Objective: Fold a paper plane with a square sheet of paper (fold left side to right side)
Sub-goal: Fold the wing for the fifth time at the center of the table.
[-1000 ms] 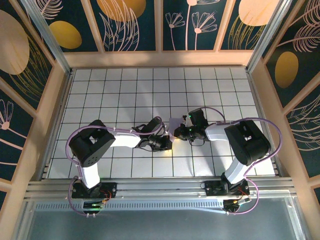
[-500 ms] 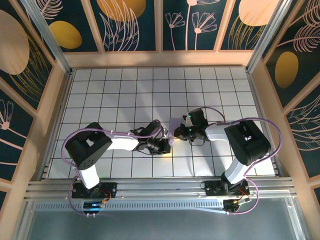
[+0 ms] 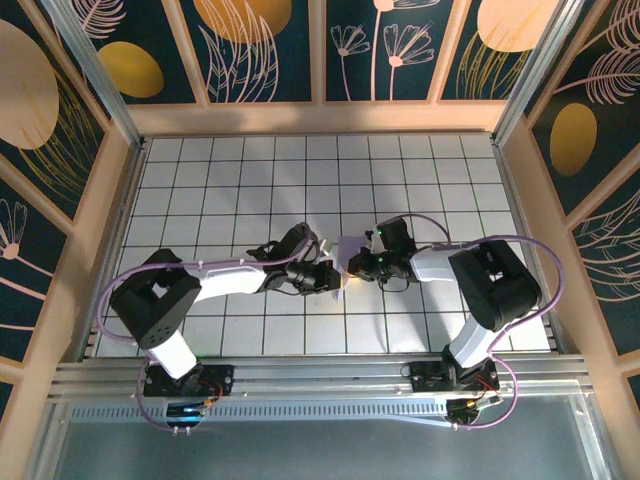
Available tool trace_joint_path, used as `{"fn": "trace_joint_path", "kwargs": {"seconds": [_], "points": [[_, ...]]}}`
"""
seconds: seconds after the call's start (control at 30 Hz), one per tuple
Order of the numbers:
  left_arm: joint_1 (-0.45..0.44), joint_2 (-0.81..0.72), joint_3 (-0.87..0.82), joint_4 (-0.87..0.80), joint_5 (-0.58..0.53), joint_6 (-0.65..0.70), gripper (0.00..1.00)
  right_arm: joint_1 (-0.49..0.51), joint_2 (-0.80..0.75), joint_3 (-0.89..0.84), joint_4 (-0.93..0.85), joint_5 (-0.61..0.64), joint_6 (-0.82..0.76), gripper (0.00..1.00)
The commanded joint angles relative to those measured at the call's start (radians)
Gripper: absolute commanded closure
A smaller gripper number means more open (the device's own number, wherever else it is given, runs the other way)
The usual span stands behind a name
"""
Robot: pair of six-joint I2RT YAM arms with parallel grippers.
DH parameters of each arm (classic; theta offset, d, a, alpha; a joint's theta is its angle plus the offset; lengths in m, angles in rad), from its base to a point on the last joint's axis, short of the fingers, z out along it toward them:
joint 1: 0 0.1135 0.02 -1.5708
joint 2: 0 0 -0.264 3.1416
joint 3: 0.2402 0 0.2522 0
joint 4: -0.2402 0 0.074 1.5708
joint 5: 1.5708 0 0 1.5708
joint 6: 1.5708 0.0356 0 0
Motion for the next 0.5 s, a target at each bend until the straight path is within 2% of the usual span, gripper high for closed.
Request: {"fn": "trace_joint_path", "kwargs": {"seconds": [0.0, 0.47], "points": [[0.001, 0.070, 0.037, 0.004, 0.034, 0.024, 1.00, 0.018, 0.074, -0.030, -0.145, 0.125, -0.025, 1.00], [0.001, 0.160, 0.047, -0.027, -0.027, 0.034, 1.00, 0.025, 0.073, -0.015, -0.162, 0.127, -0.029, 1.00]]}}
